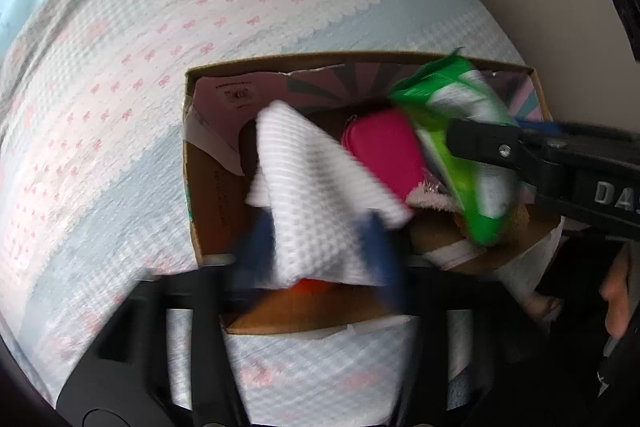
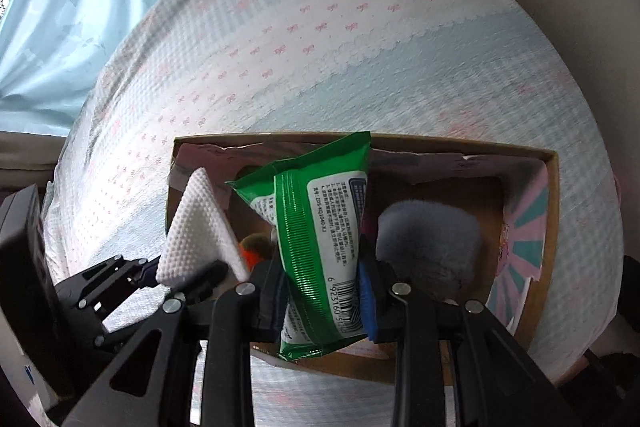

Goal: Organize soft objects
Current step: 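Carry the white cloth and green wipes pack over the box with both tools, then open both tools to drop the items into the box and lift away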

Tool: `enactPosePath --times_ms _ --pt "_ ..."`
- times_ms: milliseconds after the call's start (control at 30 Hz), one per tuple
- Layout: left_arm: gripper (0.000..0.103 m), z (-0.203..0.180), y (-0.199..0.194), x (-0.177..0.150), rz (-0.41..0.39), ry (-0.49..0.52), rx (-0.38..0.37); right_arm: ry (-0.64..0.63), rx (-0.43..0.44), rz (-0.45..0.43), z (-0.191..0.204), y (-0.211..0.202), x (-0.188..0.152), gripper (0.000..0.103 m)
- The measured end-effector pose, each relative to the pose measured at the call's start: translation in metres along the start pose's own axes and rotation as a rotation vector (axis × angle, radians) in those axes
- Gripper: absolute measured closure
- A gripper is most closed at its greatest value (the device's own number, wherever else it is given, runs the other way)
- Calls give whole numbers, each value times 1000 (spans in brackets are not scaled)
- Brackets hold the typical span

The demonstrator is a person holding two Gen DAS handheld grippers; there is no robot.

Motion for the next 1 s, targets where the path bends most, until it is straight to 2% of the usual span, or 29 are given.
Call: enactPosePath --times_ms 33,100,267,567,767,900,1000 --pt "1 -1 -1 0 4 11 5 3 -2 -10 0 -2 3 29" --pt "0 -3 -7 0 2 37 21 10 -12 -31 -2 -7 5 2" --pt "0 -2 -15 2 3 58 46 45 -47 -49 -9 -14 3 1" --pt "0 -8 -56 -10 -62 66 35 67 -79 -107 -8 -48 -16 1" --pt "0 -7 -106 -28 -131 36 21 89 -107 -191 6 -94 -40 1" --pt "0 -3 -154 -46 -211 48 43 56 -122 -252 25 -131 -57 1" --pt "0 3 -200 -64 -296 53 56 41 -150 -336 42 -168 -75 1"
Point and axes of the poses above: each gripper's, at about its wrist camera, not at the fingertips, and y roughly the way its jaws point, z to its left, x to its top, the point moved 3 cm from there along y, roughly the way its jaws point, and after that the axes turned 9 degrees about -x, right-handed, at the moved point
